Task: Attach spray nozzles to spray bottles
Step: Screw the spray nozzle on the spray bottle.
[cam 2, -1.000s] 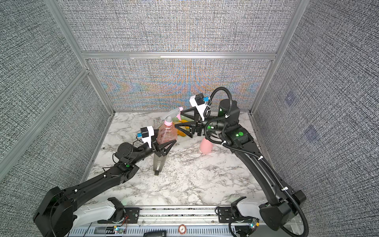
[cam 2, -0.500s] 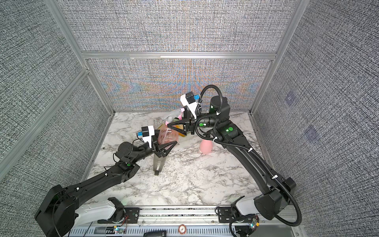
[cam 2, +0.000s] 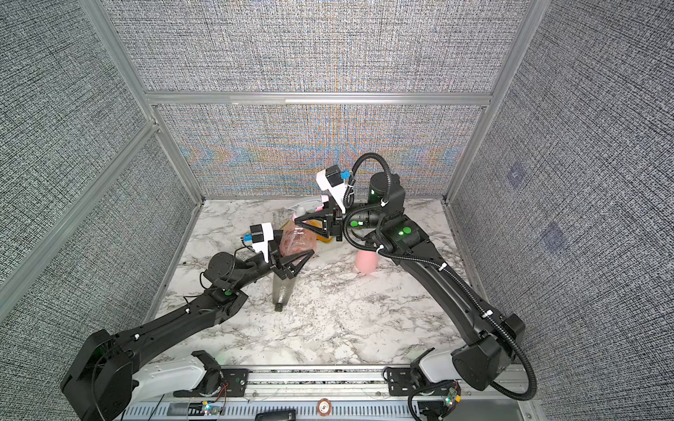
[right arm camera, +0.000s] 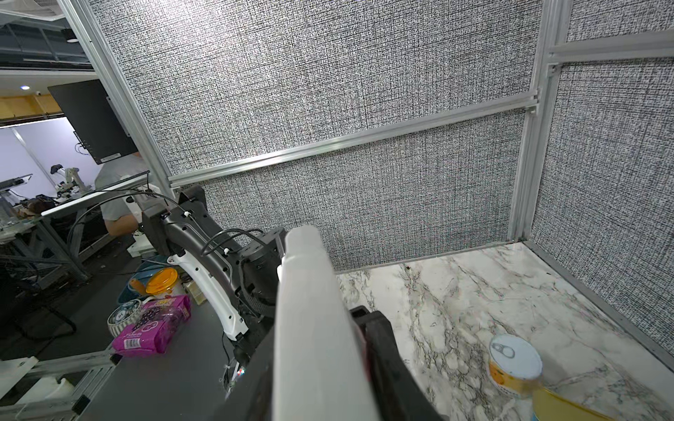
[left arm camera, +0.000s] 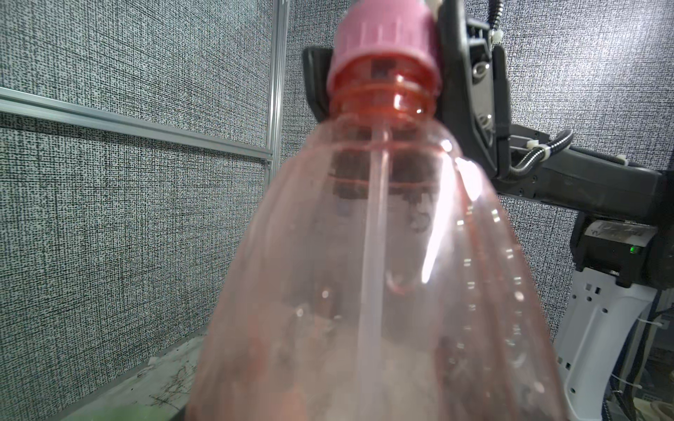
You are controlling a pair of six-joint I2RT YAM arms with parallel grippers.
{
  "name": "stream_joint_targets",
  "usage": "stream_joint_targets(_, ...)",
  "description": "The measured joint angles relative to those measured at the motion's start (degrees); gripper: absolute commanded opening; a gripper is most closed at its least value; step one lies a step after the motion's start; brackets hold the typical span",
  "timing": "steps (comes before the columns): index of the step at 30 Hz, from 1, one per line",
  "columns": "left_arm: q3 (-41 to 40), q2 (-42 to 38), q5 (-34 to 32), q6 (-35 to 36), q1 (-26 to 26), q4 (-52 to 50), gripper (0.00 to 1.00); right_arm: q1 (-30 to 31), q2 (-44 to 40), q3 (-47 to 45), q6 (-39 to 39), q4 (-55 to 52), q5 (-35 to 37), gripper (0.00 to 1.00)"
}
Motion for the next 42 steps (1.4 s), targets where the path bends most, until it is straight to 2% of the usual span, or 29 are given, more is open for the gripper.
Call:
stream_joint_targets(10,0.0,-0.4,-1.3,-0.1,0.0,-0.9,0.64,1.1,-1.0,-1.0,-2.1,0.0,4.2,0.1)
stream_joint_targets(23,0.3,-1.2,-7.5,3.1,0.2,-6.1,0.64,6.1,-2.5,-3.8,-0.1,0.0,23.4,0.01)
stream_joint_targets(25,0.4,-1.3,-8.6,3.2,0.3,-6.8,0.64,7.7,-2.6,-3.8,0.2,-0.4,28.2,0.0)
stream_joint_targets(31,0.6,-1.8,-12.9,4.9,0.4,-8.3,0.63,15.8,-1.6,-1.8,0.5,-3.4,50.8,0.0)
stream_joint_targets(38,0.6,-1.9,-17.7,7.6,0.4,-10.3,0.63,25.8,3.9,4.9,2.0,-8.6,80.2,0.0)
stream_joint_targets(42,0.3,-1.8,-20.5,8.7,0.4,-11.3,0.62,28.9,8.1,8.3,3.3,-9.3,92.4,0.0)
